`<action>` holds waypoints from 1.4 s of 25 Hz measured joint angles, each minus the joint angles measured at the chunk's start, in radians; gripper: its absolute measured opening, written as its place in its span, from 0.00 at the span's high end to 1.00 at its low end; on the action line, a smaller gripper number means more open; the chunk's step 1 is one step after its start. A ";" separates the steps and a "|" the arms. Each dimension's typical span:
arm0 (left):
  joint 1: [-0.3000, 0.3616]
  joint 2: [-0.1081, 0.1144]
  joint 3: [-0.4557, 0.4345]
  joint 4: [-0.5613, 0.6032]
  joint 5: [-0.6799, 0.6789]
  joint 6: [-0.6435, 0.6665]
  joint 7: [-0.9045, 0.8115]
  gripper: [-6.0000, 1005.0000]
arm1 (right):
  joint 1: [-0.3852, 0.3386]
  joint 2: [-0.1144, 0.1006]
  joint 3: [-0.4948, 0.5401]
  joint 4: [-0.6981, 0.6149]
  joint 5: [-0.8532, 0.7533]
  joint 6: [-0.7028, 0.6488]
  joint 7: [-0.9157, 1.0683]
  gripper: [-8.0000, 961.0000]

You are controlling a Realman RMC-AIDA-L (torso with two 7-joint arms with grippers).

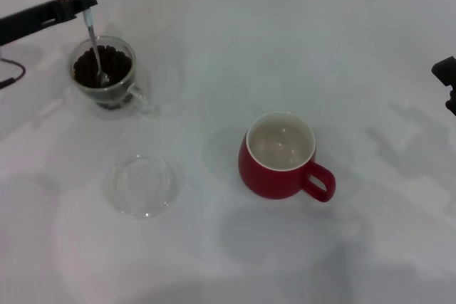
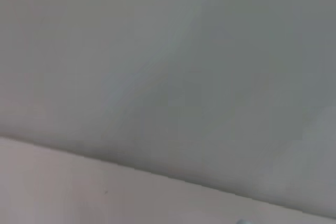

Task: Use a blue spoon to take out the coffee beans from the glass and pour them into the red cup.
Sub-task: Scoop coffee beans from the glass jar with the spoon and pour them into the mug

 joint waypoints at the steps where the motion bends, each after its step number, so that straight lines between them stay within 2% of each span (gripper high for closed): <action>1: 0.008 -0.003 0.000 0.005 -0.013 -0.006 -0.002 0.87 | 0.000 -0.001 0.000 0.000 0.000 0.000 0.001 0.33; 8: 0.072 -0.006 -0.001 0.036 -0.114 -0.021 -0.068 0.87 | -0.001 -0.002 -0.002 0.002 0.000 -0.005 0.002 0.33; 15: 0.117 -0.003 -0.003 0.077 -0.157 -0.020 -0.167 0.87 | -0.009 -0.006 -0.002 0.003 0.000 -0.021 0.010 0.33; 27: 0.226 -0.003 -0.009 0.161 -0.280 0.012 -0.287 0.87 | -0.053 -0.010 -0.002 0.012 0.000 -0.038 0.007 0.33; 35: 0.280 0.003 -0.009 0.168 -0.369 0.061 -0.378 0.87 | -0.065 -0.010 -0.002 0.015 0.000 -0.038 0.005 0.33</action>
